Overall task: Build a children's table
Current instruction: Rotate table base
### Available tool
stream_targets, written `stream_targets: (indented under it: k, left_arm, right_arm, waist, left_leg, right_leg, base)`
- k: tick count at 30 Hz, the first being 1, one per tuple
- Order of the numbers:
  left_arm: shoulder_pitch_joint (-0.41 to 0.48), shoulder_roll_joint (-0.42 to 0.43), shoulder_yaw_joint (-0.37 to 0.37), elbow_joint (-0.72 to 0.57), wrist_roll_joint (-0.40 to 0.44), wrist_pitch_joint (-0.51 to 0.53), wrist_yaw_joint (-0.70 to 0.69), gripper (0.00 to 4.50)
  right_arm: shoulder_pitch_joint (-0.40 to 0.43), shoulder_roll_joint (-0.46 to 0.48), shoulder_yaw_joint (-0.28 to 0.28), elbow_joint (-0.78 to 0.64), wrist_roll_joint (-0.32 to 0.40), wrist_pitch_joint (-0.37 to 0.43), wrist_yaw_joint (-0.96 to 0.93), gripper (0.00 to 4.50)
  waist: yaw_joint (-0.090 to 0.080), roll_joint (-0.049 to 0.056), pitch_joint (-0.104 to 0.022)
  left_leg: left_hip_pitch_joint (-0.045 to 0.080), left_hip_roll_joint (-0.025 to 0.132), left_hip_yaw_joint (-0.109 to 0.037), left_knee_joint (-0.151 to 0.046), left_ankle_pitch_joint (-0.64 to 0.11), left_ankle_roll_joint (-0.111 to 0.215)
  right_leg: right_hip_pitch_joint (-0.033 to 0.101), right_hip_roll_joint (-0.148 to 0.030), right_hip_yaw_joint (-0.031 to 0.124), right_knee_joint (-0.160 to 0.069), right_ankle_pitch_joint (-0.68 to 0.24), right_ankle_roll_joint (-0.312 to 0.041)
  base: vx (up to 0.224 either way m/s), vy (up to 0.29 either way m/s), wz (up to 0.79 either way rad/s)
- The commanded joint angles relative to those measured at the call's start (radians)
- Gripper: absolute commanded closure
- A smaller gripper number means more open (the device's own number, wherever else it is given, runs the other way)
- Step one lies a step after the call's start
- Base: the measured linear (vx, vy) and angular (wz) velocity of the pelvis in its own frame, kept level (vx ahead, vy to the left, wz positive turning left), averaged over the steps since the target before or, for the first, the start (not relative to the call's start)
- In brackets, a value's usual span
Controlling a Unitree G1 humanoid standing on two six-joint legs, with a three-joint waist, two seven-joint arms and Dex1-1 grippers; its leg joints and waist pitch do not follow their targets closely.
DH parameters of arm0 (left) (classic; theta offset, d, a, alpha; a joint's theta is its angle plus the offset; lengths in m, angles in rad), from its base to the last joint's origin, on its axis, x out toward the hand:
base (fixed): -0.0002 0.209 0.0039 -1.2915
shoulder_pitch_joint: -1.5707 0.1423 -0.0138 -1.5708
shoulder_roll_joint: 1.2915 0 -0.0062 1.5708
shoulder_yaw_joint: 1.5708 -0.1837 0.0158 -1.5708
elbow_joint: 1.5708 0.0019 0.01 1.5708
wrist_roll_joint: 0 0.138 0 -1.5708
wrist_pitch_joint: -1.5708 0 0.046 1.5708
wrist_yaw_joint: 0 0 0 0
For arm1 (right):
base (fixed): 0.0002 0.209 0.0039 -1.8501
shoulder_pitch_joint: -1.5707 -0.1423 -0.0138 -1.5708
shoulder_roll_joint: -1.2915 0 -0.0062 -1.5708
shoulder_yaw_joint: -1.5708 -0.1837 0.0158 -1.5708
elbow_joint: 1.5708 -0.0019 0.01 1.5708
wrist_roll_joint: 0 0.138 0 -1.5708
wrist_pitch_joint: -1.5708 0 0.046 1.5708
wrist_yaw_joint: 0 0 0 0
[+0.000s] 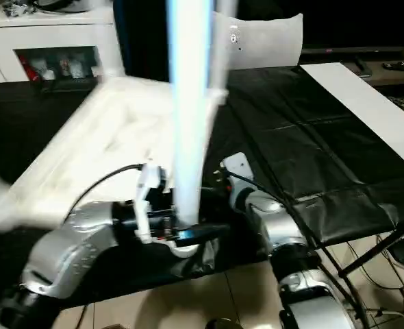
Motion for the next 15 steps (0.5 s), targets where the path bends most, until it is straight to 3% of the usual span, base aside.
stream_targets:
  k: [1,8,11,15]
  left_arm:
    - [-0.041,-0.036,-0.018,0.033,0.034,-0.049,0.039,0.05]
    - [-0.098,-0.075,0.027,0.139,0.130,-0.139,0.183,0.05]
    - [-0.130,-0.060,0.048,0.196,0.176,-0.176,0.233,0.05]
    - [-0.113,-0.054,0.046,0.178,0.174,-0.188,0.211,0.05]
  right_arm:
    - [-0.014,0.022,0.020,-0.011,0.020,-0.022,0.048,0.00]
    - [-0.008,-0.009,-0.014,-0.014,0.014,-0.038,0.021,0.00]
    - [0.008,-0.050,-0.053,-0.036,0.022,-0.042,0.026,0.00]
    - [0.054,-0.096,-0.069,-0.092,0.033,-0.047,0.067,0.00]
  waist:
    - [0.010,0.007,-0.067]
    - [0.015,0.003,-0.072]
    - [0.016,0.003,-0.070]
    - [0.028,0.001,-0.069]
  left_leg:
    - [0.001,0.018,-0.006,-0.072,-0.262,0.014]
    - [-0.006,0.018,-0.006,-0.070,-0.214,0.029]
    - [-0.004,0.015,-0.005,-0.069,-0.231,0.033]
    - [0.000,0.017,-0.005,-0.069,-0.238,0.036]
  right_leg:
    - [0.060,-0.052,0.046,-0.086,-0.418,-0.125]
    - [0.065,-0.052,0.048,-0.077,-0.344,-0.139]
    - [0.063,-0.053,0.045,-0.083,-0.390,-0.127]
    - [0.060,-0.054,0.045,-0.090,-0.439,-0.100]
  base:
    - [0.000,0.000,0.00]
    - [0.000,0.000,0.00]
    - [0.000,0.000,0.00]
    - [0.000,0.000,0.00]
